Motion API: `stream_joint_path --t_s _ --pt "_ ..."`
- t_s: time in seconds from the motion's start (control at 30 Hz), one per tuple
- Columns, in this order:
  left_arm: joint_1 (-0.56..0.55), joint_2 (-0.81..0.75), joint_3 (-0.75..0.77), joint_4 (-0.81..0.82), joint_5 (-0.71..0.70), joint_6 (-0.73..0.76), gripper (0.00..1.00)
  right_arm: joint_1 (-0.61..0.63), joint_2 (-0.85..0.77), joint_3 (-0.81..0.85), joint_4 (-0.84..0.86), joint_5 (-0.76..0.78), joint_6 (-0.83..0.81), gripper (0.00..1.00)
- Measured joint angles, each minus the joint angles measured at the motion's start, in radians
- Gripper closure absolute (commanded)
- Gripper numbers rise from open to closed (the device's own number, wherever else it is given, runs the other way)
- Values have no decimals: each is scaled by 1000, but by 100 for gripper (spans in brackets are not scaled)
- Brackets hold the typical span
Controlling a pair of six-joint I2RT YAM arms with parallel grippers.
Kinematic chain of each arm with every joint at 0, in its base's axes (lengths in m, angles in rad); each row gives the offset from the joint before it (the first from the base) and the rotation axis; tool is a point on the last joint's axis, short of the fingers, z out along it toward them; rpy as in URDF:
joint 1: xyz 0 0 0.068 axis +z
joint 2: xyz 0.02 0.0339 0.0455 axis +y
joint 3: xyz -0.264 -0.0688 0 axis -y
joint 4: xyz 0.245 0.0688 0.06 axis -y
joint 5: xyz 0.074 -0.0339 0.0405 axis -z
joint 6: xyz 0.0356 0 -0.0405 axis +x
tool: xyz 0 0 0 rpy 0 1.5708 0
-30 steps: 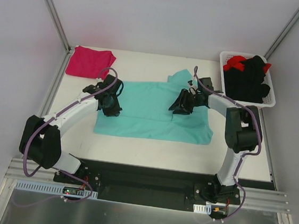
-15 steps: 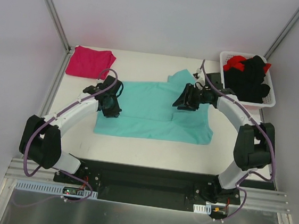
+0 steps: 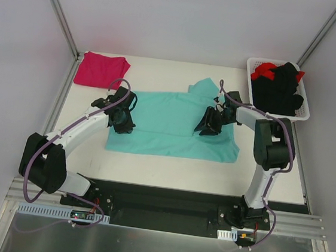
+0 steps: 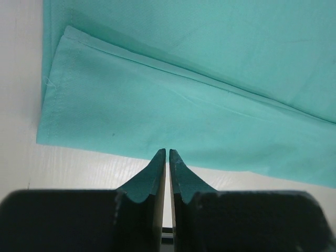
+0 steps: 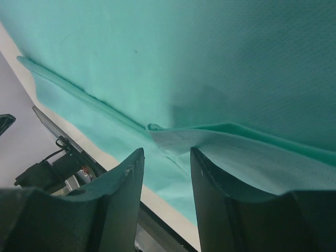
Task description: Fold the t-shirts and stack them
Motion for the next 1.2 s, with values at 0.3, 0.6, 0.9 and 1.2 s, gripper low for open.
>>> stream_joint_path --t_s 0.3,0.6,0.9,1.2 --pt "0 0 0 -7 -3 0 95 -8 115 99 19 -25 2 57" --pt "0 0 -1 -15 -5 0 95 -10 198 186 45 -98 8 57" --pt "0 0 -1 -17 -10 0 96 -3 185 188 32 -94 -2 56" --pt "-26 1 15 0 27 13 92 2 -80 189 -109 -12 -56 51"
